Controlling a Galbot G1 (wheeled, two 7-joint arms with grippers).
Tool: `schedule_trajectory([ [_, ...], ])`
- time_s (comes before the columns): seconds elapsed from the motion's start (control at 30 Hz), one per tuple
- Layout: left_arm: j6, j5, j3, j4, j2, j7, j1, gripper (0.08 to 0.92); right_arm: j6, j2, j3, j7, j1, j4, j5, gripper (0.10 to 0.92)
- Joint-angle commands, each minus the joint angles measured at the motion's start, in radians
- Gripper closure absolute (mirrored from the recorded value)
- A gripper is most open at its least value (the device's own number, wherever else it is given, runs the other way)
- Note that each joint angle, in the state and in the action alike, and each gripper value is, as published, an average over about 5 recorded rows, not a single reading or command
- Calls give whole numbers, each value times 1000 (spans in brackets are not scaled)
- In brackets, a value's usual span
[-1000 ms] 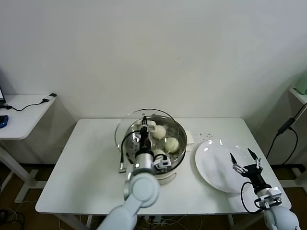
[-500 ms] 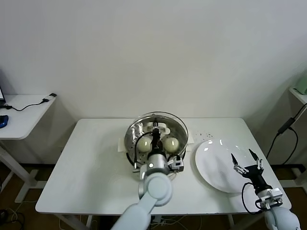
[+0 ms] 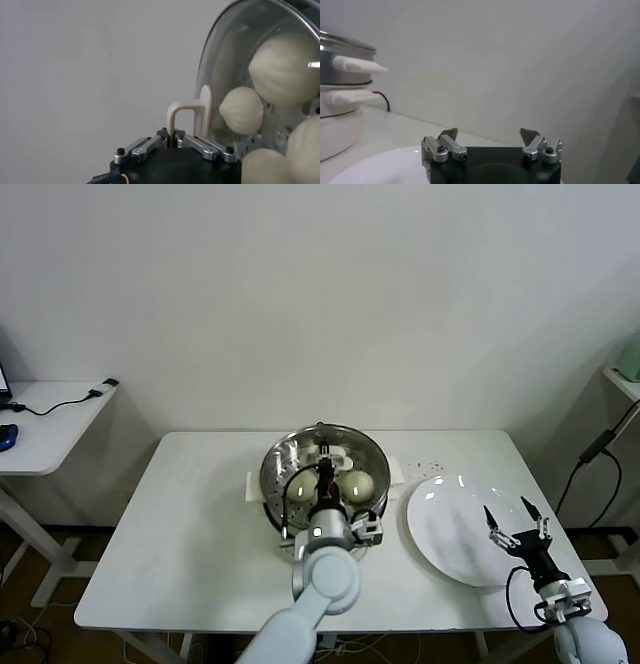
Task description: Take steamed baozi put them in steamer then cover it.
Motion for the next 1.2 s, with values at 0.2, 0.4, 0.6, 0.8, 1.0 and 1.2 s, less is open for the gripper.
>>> schedule_trajectory([
  [0.2, 39, 0, -4, 28, -12, -15, 3, 855, 5, 4, 3, -2, 3, -8, -1, 203],
  [0.4, 22, 19, -6, 20, -6, -2, 9, 855, 8, 3, 10, -4, 2, -12, -1, 203],
  [0.6, -6, 54, -4, -16, 11, 28, 18, 844, 8, 4, 14, -5, 3, -13, -2, 203],
  [0.8, 5, 27, 7, -90, 47, 47, 28, 703, 6, 3, 16, -7, 4, -15, -3, 203],
  [1.0, 27, -45, 28, -216, 108, 60, 58, 529, -2, 4, 16, -5, 5, -15, -7, 203],
  [1.2, 22, -182, 7, -353, 209, 27, 130, 356, -35, 6, 16, 13, 2, 3, -26, 203],
])
